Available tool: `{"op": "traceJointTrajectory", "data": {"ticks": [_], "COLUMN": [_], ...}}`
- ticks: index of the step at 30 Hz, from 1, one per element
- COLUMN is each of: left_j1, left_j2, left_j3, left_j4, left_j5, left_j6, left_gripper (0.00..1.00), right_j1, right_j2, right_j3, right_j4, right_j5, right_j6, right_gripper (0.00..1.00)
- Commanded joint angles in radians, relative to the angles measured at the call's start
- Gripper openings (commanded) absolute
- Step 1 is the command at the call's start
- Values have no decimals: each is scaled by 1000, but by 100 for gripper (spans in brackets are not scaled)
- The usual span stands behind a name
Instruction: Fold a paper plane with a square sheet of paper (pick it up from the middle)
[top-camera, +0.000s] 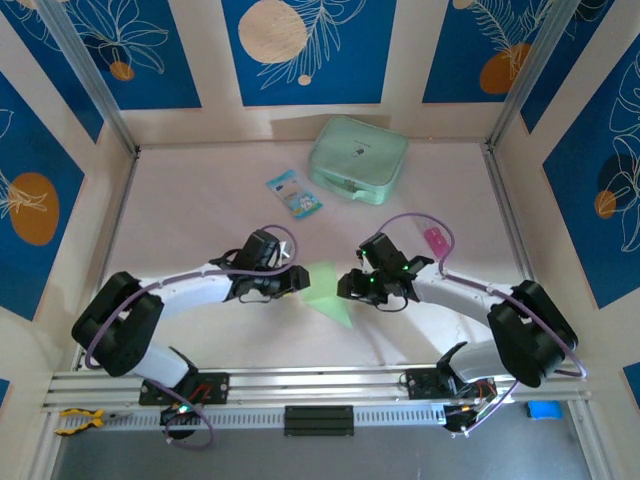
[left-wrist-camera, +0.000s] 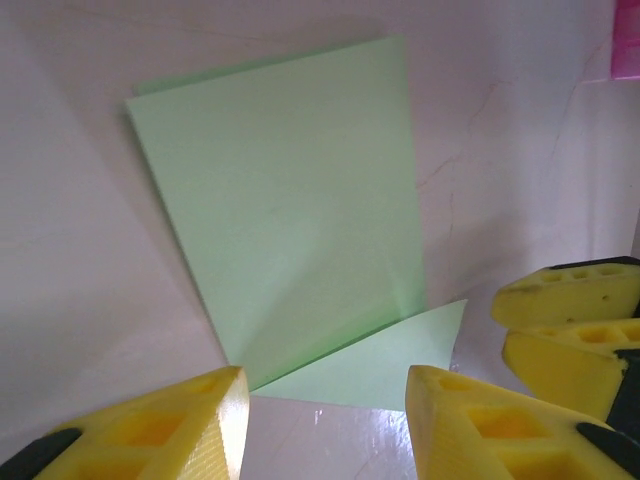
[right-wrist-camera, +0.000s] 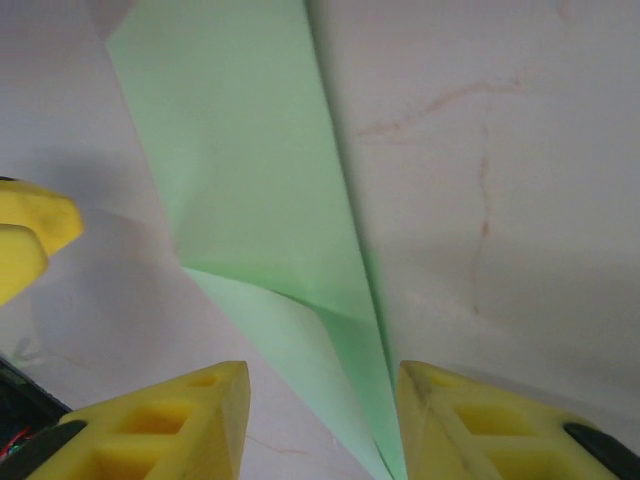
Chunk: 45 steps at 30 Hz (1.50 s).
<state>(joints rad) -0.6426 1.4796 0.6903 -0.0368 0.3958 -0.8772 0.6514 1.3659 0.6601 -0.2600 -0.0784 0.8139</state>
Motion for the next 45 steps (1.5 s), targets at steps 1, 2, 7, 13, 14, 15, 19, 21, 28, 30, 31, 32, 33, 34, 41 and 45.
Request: {"op": "traceJointTrajectory", "data": {"ticks": [1,2,7,13,14,15,19,21,28,30,31,32,33,34,41,45], "left_j1": [36,37,41,56,60,65,82,92,104,106,106,106,106,106,106,105], "left_j2": [28,32,56,55,56,55,54,60,65,78,84,89,92,97,126,154], "left_j3": [44,43,46,24,22,23,29,29,19,20,20,21,21,21,27,38], "left_j4": [-61,-55,-37,-35,-35,-37,-41,-34,-6,19,30,39,47,52,100,135], "left_j5": [72,80,120,137,141,144,154,165,183,195,200,204,203,202,217,238], "left_j6": [48,46,51,55,57,60,70,66,51,34,25,18,13,7,-22,-37], "left_gripper": [46,46,46,46,46,46,46,47,54,55,55,56,56,56,56,55], "right_j1": [-10,-11,-16,-18,-17,-18,-19,-19,-34,-44,-51,-56,-63,-70,-108,-114], "right_j2": [41,50,92,117,121,125,128,124,81,67,61,55,49,44,3,-4], "right_j3": [-1,3,12,8,11,14,27,30,-24,-43,-54,-64,-76,-88,-166,-188], "right_j4": [59,59,77,111,109,110,108,105,181,205,221,234,251,265,347,366], "right_j5": [-67,-73,-94,-113,-115,-118,-119,-123,-163,-177,-187,-195,-204,-213,-246,-256], "right_j6": [-23,-28,-37,-38,-38,-42,-51,-55,-40,-33,-29,-25,-20,-16,15,21], "right_gripper": [38,37,35,27,25,20,17,16,12,12,12,12,12,12,12,12]}}
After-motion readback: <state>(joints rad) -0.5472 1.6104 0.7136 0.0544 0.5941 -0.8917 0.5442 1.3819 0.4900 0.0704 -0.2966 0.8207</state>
